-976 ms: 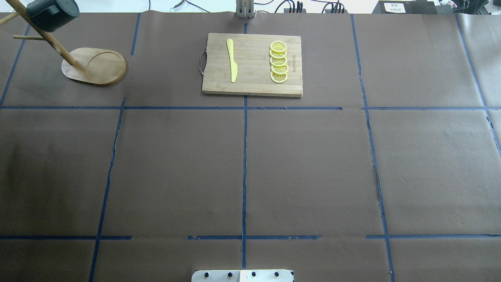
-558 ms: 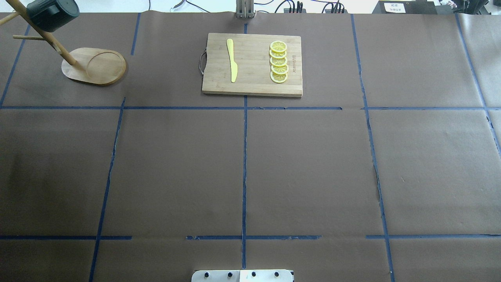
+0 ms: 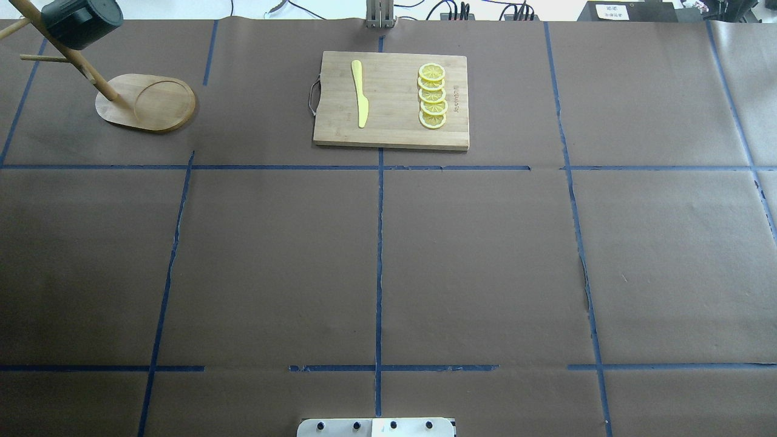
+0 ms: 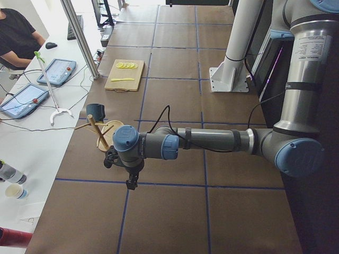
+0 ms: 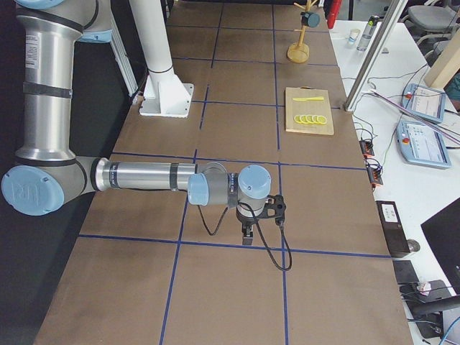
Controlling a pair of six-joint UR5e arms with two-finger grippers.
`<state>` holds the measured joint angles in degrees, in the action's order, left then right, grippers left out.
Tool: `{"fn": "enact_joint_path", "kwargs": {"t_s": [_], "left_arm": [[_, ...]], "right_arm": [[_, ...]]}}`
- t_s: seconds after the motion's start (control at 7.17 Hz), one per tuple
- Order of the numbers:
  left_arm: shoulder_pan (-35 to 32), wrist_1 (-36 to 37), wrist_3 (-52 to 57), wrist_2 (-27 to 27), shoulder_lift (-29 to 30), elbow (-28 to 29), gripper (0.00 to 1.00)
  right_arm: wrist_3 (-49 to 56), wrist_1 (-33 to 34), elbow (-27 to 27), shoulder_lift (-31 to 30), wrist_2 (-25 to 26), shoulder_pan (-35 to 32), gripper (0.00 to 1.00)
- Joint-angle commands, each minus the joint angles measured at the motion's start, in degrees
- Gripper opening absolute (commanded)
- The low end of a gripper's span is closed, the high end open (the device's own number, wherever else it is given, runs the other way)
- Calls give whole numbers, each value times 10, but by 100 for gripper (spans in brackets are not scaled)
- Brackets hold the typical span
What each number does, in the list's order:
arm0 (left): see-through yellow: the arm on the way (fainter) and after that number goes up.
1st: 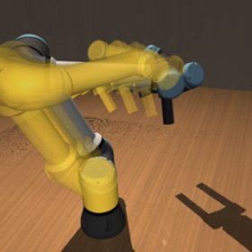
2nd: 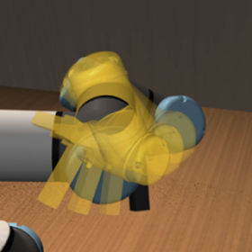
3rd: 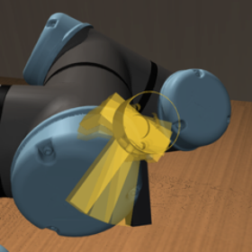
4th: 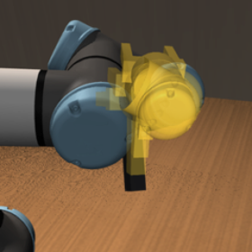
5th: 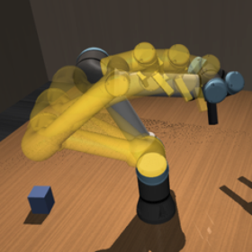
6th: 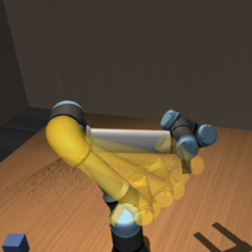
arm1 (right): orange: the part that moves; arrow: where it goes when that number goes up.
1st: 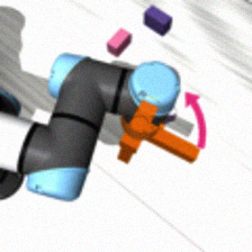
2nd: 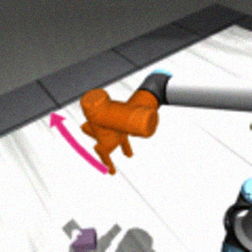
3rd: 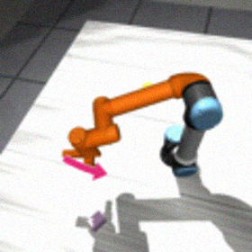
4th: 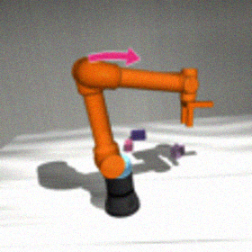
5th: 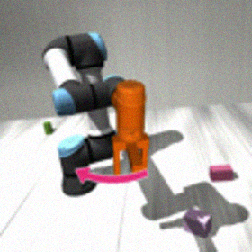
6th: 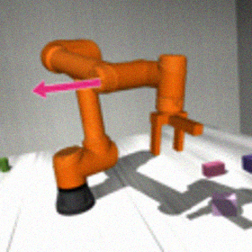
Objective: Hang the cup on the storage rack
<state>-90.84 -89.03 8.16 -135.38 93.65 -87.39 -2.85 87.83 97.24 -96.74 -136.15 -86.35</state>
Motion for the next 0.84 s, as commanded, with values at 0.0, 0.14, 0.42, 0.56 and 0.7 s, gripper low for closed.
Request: {"fn": "enact_joint_path", "kwargs": {"t_s": [0.0,0.14,0.42,0.56,0.7], "left_arm": [[-4,90,-2,12,5,-2,100],[-3,96,-3,41,3,-9,100],[-2,93,1,43,-9,-19,100],[-1,91,-2,44,-14,-23,100],[-2,91,-2,42,-17,-22,100]], "right_arm": [[1,1,0,-8,5,-7,100],[7,0,1,-12,6,-7,100],[12,1,-1,-8,7,-7,100],[13,1,1,-7,8,-7,100],[13,0,2,-9,8,-6,100]]}}
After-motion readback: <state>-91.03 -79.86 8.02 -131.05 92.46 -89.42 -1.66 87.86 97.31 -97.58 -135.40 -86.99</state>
